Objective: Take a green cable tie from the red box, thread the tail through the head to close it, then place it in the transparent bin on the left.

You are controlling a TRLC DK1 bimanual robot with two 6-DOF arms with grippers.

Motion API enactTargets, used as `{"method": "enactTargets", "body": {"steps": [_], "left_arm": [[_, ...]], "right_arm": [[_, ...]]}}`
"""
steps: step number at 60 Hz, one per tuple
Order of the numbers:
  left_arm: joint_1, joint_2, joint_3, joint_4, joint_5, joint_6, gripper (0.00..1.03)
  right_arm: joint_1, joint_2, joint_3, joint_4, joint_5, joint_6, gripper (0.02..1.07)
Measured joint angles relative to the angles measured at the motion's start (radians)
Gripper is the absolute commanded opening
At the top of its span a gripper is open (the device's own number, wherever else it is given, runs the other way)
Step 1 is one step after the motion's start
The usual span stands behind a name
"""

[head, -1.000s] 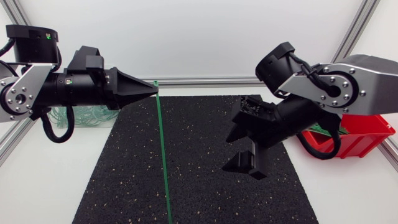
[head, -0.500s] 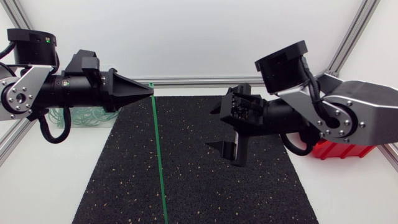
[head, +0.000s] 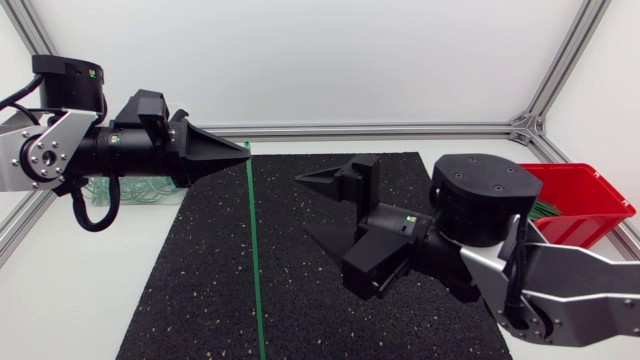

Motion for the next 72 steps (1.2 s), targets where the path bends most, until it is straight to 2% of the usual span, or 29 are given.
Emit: {"method": "enactTargets", "body": {"steps": [16, 24, 42, 54, 72], "left_arm": [[-0.014, 0.051, 0.005, -0.026, 0.016, 0.044, 0.04], [-0.038, 0.058, 0.011, -0.078, 0.023, 0.084, 0.04], [-0.054, 0.069, 0.019, -0.097, 0.025, 0.113, 0.04], [-0.054, 0.086, 0.021, -0.101, 0.025, 0.131, 0.04], [-0.068, 0.104, 0.056, -0.116, 0.024, 0.131, 0.04]], "right_arm": [[0.125, 0.034, 0.000, 0.054, -0.005, -0.151, 1.03], [0.153, 0.056, -0.016, 0.058, -0.047, -0.216, 1.03], [0.197, 0.130, -0.024, 0.018, -0.117, -0.369, 1.03], [0.260, 0.155, -0.064, 0.026, -0.117, -0.377, 1.03], [0.325, 0.182, -0.121, 0.100, -0.125, -0.377, 1.02]]}}
